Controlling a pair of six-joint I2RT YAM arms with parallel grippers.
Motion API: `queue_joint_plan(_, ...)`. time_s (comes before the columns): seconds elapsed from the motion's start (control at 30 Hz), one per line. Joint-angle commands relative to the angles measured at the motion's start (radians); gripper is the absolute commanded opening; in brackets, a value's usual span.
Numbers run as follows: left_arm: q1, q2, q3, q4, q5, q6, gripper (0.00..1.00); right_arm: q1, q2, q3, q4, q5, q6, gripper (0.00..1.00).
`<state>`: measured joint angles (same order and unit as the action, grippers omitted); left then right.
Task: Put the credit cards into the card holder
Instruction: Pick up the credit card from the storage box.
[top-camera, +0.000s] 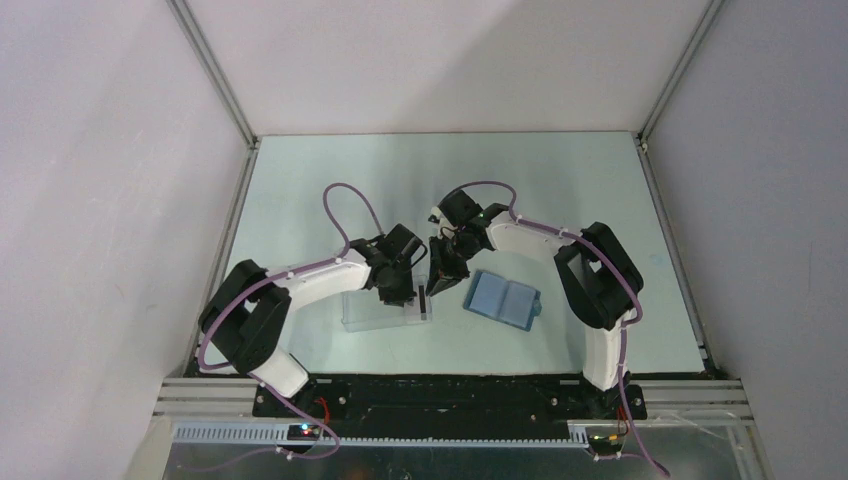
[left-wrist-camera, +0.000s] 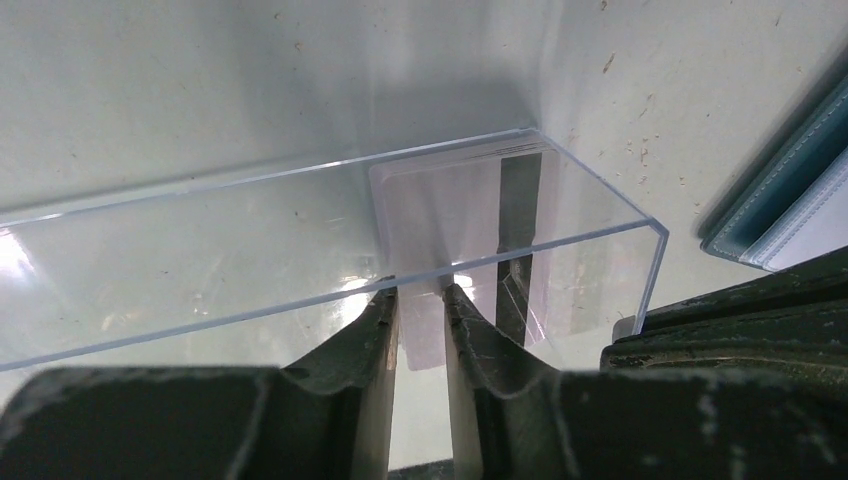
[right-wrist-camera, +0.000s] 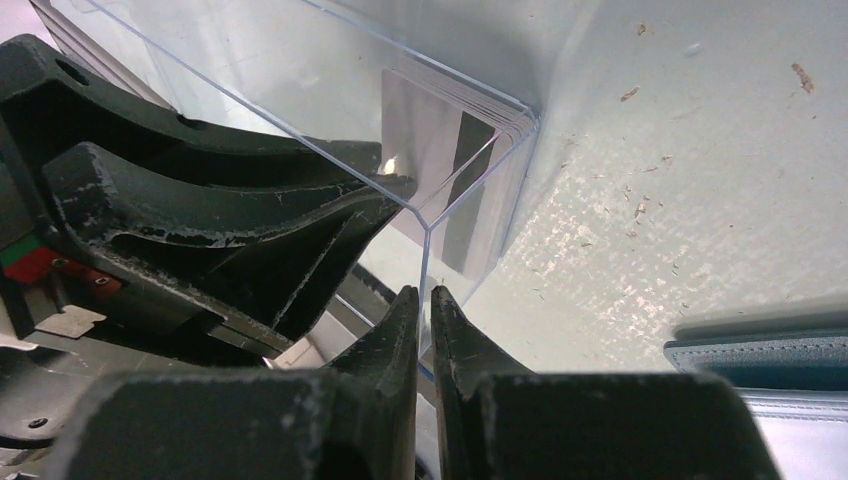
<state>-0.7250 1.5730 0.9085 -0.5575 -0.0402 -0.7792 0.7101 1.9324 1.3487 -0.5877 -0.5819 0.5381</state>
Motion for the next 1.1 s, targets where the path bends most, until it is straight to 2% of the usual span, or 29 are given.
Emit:
queue_joint_plan(0.0, 0.005, 0.012, 0.014, 0.008, -0.004, 0.013, 0.24, 0.018, 0.045, -0.002, -0.044, 0.025, -0.032, 0.11)
queue_joint_plan(0.13, 0.003, -0.005, 0.022, 0.014, 0.005, 0.010, 0.17, 0.017, 0.046, -0.002, -0.043, 0.023, -0.032, 0.11)
queue_joint_plan(0.27, -0.001, -0.031, 0.035, 0.016, 0.006, 0.008, 0.15, 0.018, 0.047, -0.002, -0.043, 0.023, -0.032, 0.11)
queue_joint_plan(0.87, -0.030, -0.097, 0.073, 0.021, 0.016, -0.014, 0.11, 0.019, 0.050, -0.002, -0.046, 0.020, -0.035, 0.11)
queue_joint_plan(1.07, -0.038, -0.109, 0.077, 0.027, 0.024, -0.031, 0.16, 0.019, 0.048, -0.002, -0.047, 0.024, -0.035, 0.11)
